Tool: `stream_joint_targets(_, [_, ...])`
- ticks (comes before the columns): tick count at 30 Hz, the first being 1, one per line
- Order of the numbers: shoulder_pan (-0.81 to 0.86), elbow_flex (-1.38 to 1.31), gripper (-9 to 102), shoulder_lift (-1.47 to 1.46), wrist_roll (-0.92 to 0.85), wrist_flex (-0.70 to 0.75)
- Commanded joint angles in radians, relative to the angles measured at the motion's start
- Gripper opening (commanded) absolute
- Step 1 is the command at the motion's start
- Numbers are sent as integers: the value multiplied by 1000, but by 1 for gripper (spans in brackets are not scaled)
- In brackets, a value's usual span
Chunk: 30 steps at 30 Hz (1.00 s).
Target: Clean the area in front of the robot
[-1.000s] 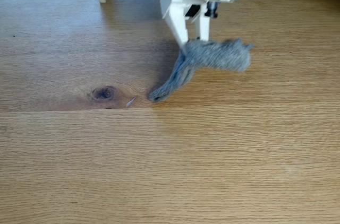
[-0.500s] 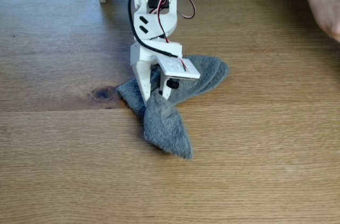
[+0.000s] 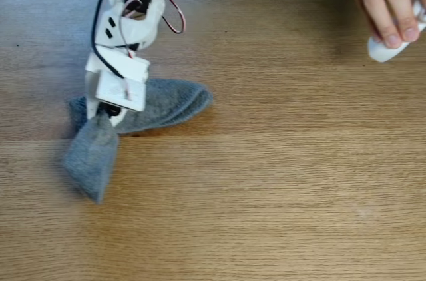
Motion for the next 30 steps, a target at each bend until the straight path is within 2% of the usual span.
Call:
stream_joint_targets(1, [38,57,0,202,32,121])
stream_joint_targets(6, [-129,210,0,377,104,337])
stream_joint_targets(8, [-218,278,0,433,143,365])
stream_joint_targets(10, [-302,345,0,462,166,331])
stream_joint_targets(13, [-397,419,0,428,195,118])
stream_joint_targets(18, [-466,457,0,235,175,-371])
stream_joint_targets(20, [-469,425,0,161,146,-453])
stream_joint_targets(23, [-439,322,0,86,143,-422])
stream_joint_targets(30, [-278,-72,0,-67,137,-186])
